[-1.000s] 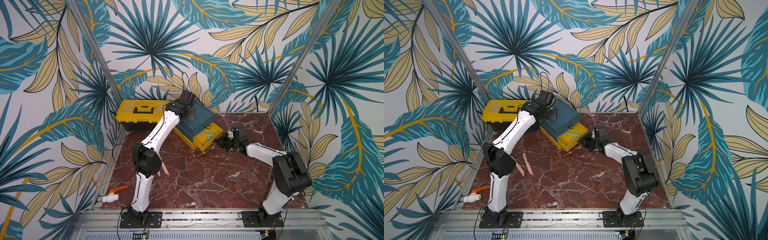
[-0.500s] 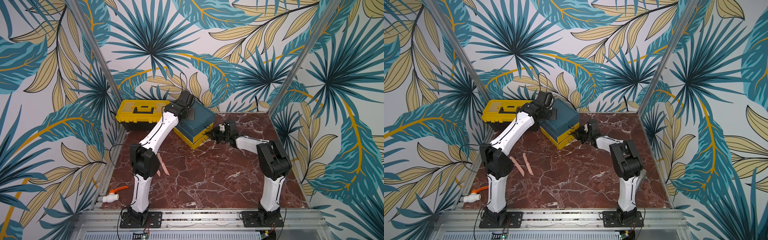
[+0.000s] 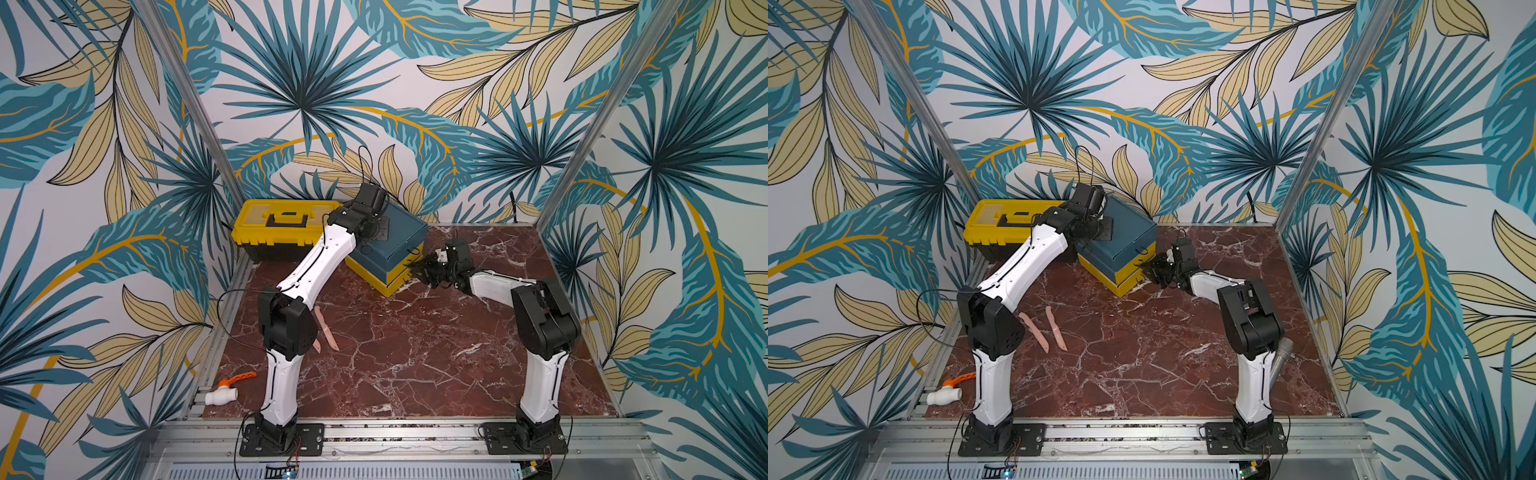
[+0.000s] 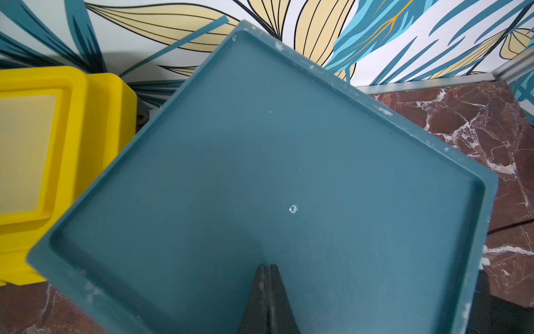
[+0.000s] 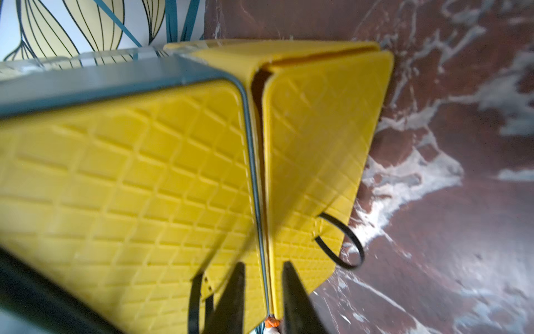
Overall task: Place the fruit knives into the drawer by color
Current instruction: Close the drawer in the storage box, then open the drawer in the storage box.
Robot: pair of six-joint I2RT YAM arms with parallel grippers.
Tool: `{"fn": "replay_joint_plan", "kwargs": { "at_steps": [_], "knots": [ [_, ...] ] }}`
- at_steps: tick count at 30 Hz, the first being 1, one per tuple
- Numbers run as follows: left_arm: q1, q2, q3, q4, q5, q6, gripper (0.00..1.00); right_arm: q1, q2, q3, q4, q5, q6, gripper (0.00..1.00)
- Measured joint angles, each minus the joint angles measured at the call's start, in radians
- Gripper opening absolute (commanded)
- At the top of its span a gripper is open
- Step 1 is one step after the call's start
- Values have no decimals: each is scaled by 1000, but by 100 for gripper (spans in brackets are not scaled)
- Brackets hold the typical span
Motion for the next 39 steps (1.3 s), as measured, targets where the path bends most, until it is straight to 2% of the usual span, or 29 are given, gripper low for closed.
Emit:
{"fn": "replay_joint_plan", "kwargs": {
  "at_steps": [7, 17, 25, 29, 39],
  "knots": [
    [0, -2, -6, 8, 1, -16, 0, 1, -60, -76, -13, 2, -38, 67],
    [0, -2, -6, 8, 1, -32, 0, 1, 24, -89, 84, 23, -9, 64],
    [0, -11, -19, 11, 4, -39, 0, 1, 113, -91, 211, 37, 52, 49],
    [0, -15, -26, 12, 8, -39, 0, 1, 130, -101, 275, 47, 82, 39],
    [0, -29, -51, 27, 12, -48, 0, 1, 174, -100, 397, 45, 123, 24]
  ]
}}
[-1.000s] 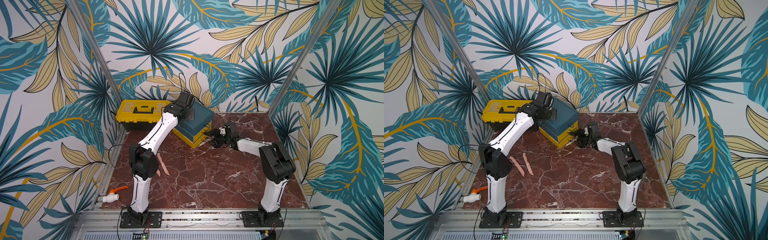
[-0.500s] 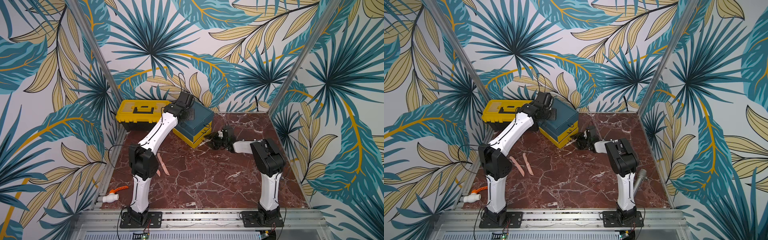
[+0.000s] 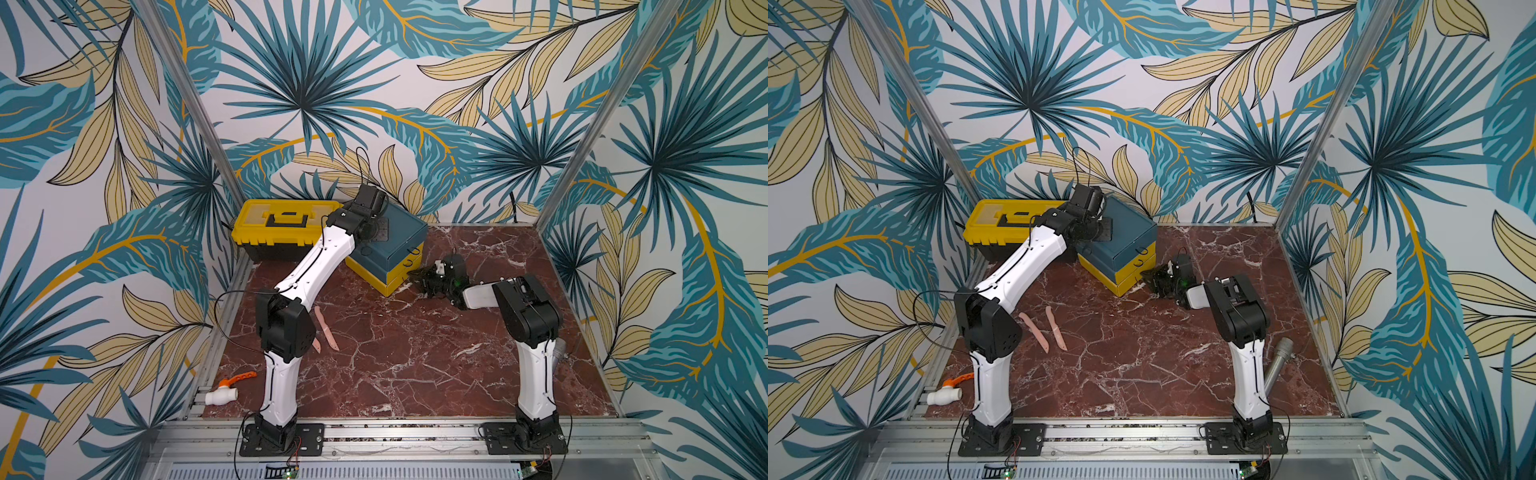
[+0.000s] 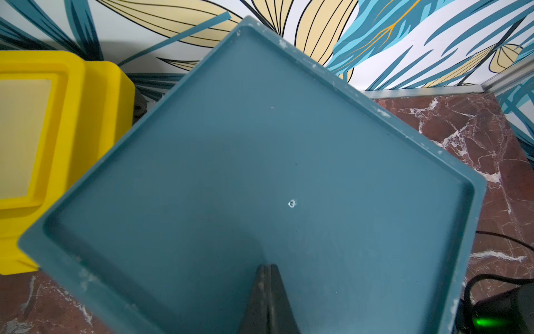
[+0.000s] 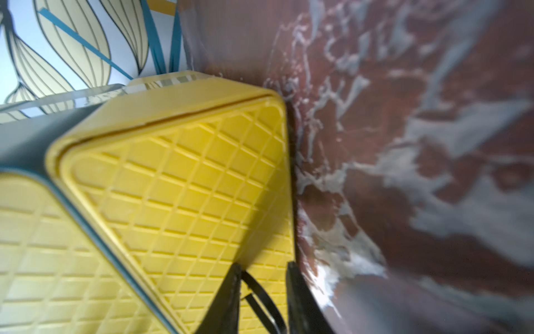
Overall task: Place the fruit knives into the drawer by color
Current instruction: Open the drawer in the storage box.
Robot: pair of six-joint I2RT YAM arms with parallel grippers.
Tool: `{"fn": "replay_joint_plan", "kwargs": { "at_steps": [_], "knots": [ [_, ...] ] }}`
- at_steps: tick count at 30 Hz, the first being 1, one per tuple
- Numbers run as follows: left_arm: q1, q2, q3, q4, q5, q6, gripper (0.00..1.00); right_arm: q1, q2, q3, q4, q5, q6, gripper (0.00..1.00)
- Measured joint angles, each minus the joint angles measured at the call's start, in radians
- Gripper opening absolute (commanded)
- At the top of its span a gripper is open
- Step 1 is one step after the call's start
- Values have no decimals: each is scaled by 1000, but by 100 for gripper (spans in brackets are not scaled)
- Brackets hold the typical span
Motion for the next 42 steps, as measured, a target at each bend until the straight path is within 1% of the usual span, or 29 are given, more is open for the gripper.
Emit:
{"fn": "replay_joint_plan", "kwargs": {
  "at_steps": [3, 7, 10, 18, 26, 36, 42],
  "knots": [
    [0, -3, -5, 3, 2, -6, 0, 0, 0, 0, 9, -2, 3, 18],
    [0, -5, -10, 8, 3, -16, 0, 0, 0, 0, 18, -7, 5, 18],
    [0, -6, -13, 11, 3, -20, 0, 0, 0, 0, 23, -11, 5, 11],
    [0, -7, -16, 15, 4, -31, 0, -1, 0, 0, 37, -23, -5, 0],
    [0, -26, -43, 26, 7, -32, 0, -2, -22, -37, 50, -29, -30, 0],
    [0, -63, -98, 45, 14, -32, 0, -14, -185, -228, -5, -30, -84, 0],
    [0, -69, -111, 55, 15, -32, 0, -37, -286, -324, -72, -31, -127, 0]
  ]
}}
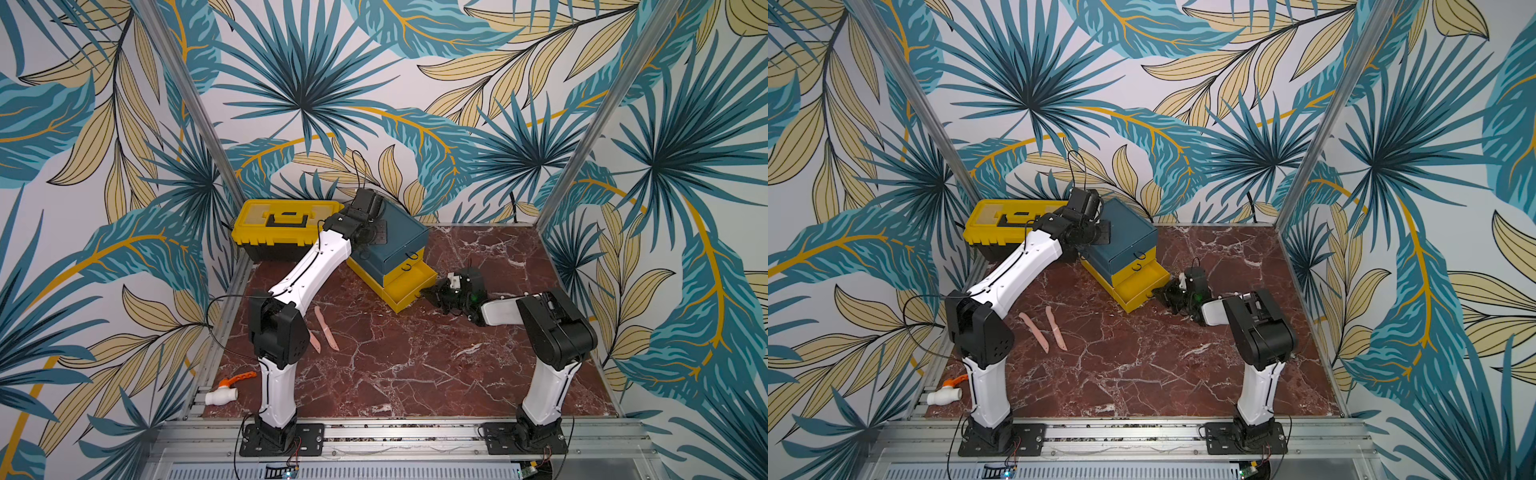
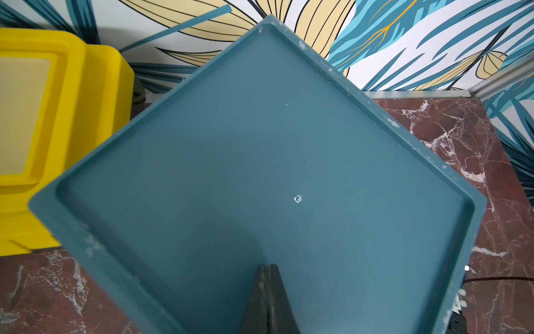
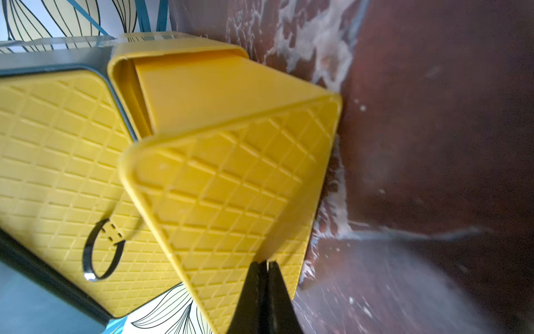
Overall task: Place the fruit knives into the drawer by color
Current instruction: Open the drawer in the storage box.
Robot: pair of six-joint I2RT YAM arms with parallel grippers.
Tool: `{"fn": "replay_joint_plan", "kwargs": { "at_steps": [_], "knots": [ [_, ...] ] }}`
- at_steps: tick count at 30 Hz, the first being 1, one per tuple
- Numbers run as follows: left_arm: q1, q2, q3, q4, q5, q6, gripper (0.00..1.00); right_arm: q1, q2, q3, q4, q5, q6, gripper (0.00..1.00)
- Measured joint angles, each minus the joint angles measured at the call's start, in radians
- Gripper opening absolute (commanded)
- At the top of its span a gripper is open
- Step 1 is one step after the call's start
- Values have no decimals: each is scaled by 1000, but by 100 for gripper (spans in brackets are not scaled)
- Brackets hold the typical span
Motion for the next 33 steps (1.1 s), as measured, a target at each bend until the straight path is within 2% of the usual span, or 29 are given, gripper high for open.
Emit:
{"fn": "replay_joint_plan", "kwargs": {
  "at_steps": [13, 14, 15, 16, 17, 18, 19, 20, 21, 22, 23, 24, 28, 33],
  "knots": [
    [0, -6, -10, 7, 6, 0, 0, -28, -140, -105, -142, -11, -87, 0],
    [0, -7, -11, 8, 11, 0, 0, -29, -151, -109, -156, -11, -93, 5],
    [0, -8, -11, 7, 16, 0, 0, -29, -163, -114, -169, -11, -99, 17],
    [0, -10, -13, 7, 19, -1, 0, -29, -172, -116, -181, -11, -103, 33],
    [0, -10, -13, 7, 23, -1, 0, -30, -183, -118, -201, -18, -107, 55],
    [0, -11, -13, 6, 26, -1, 0, -30, -192, -119, -222, -22, -114, 67],
    [0, -11, -13, 6, 27, -2, 4, -30, -200, -120, -240, -25, -118, 74],
    [0, -13, -13, 3, 33, -3, 21, -30, -210, -121, -261, -29, -126, 82],
    [0, -14, -11, -1, 40, -7, 44, -31, -222, -121, -284, -32, -137, 86],
    [0, -16, -5, -8, 48, -11, 62, -31, -236, -121, -306, -34, -147, 87],
    [0, -18, 3, -23, 53, -15, 73, -33, -255, -121, -332, -37, -158, 89],
    [-3, -21, 10, -36, 55, -20, 81, -34, -274, -121, -355, -37, -167, 90],
    [-14, -49, 32, -124, 53, -51, 100, -42, -393, -121, -479, -29, -220, 94],
    [-10, -142, -1, -339, -8, -117, 100, -44, -555, -114, -623, -12, -286, 94]
  ]
}}
